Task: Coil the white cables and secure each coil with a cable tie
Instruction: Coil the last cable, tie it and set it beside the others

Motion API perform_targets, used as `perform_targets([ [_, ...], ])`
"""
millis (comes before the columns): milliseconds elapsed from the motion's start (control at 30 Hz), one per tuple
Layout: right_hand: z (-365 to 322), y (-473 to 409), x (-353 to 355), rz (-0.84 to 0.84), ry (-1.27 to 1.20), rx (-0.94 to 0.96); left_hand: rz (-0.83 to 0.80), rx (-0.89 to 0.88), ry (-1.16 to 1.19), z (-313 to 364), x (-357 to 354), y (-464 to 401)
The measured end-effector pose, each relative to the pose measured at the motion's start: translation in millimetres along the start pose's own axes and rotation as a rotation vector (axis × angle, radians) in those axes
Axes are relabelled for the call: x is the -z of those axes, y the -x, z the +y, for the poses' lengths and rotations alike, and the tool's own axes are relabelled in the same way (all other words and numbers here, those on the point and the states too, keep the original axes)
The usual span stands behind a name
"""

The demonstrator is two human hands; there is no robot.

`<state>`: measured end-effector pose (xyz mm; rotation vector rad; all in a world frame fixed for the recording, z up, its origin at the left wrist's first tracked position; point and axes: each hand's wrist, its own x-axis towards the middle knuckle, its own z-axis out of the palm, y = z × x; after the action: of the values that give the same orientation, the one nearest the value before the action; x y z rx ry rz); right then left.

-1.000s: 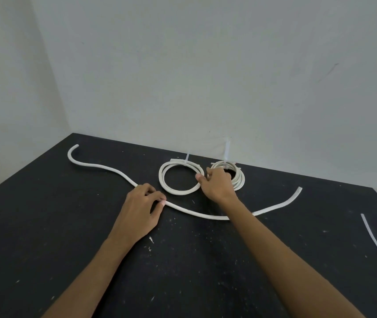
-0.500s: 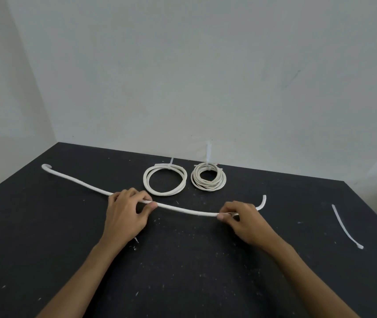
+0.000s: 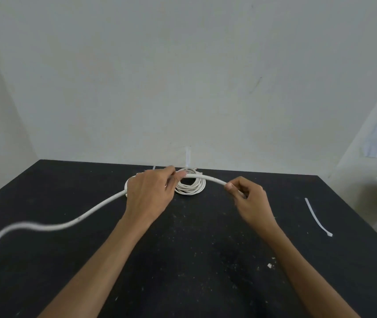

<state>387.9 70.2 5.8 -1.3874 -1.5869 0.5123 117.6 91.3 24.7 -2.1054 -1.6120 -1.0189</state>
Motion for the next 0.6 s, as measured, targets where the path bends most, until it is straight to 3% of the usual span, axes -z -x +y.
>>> perform_targets([
  [233,15.9,-3.7,27.0,-0.157,0.218,-0.19,-0.054,0.189,0.042,9.8,-21.0,7.6],
  [367,25.0,3.0,31.0,-0.12,0.204,-0.254,-0.121,0.319,0.06,2.8,-25.7,12.6],
  [467,24.0,9.2,19.9,-0.054,0.046,-0.286,-0.181,0.447,0.136,9.3,-24.3,9.8],
  [600,18.2,11.5,7.1,-0.041,-0.446,-0.465,-0.278,0.634,0.322,9.5,-27.0,3.0],
])
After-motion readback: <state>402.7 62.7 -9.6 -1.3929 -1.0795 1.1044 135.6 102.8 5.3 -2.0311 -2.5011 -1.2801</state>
